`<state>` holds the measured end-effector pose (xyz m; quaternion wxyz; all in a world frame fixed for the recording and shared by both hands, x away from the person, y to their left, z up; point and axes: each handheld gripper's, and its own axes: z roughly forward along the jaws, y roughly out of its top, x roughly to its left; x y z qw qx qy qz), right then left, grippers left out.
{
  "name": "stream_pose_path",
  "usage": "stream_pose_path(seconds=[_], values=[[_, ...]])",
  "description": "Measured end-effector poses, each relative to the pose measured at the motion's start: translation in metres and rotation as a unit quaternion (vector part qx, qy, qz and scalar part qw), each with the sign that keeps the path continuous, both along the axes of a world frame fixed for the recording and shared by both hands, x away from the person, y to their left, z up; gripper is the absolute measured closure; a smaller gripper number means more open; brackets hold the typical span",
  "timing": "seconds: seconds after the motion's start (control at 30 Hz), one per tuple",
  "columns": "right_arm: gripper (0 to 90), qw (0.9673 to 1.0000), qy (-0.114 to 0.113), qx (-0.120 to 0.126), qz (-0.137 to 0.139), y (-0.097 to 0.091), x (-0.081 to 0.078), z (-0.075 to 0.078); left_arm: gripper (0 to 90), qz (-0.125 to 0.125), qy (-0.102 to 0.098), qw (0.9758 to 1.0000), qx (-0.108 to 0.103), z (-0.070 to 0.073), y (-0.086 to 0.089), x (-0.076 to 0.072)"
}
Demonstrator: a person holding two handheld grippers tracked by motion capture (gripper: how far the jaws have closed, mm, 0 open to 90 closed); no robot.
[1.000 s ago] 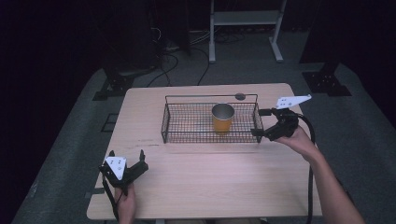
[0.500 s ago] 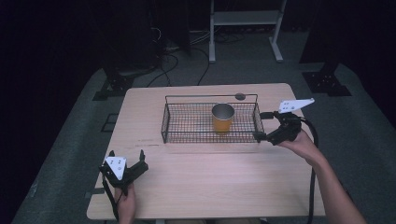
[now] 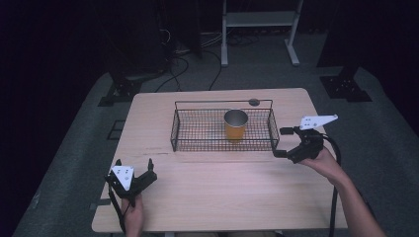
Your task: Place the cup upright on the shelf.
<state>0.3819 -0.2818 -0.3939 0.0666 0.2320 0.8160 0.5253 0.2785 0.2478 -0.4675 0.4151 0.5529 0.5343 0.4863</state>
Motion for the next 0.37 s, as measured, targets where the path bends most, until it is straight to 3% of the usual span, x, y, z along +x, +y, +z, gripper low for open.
stream_pose_path(seconds=[0.2, 0.37], values=[[0.0, 1.0000, 0.006, -0.005, 0.000, -0.001, -0.004, -0.004, 0.0, 0.000, 0.001, 1.0000, 0.001, 0.000, 0.000, 0.000], [0.0, 0.9999, -0.011, 0.007, 0.001, 0.002, -0.018, -0.005, 0.0, 0.003, 0.001, 1.0000, -0.001, 0.000, 0.000, 0.001]])
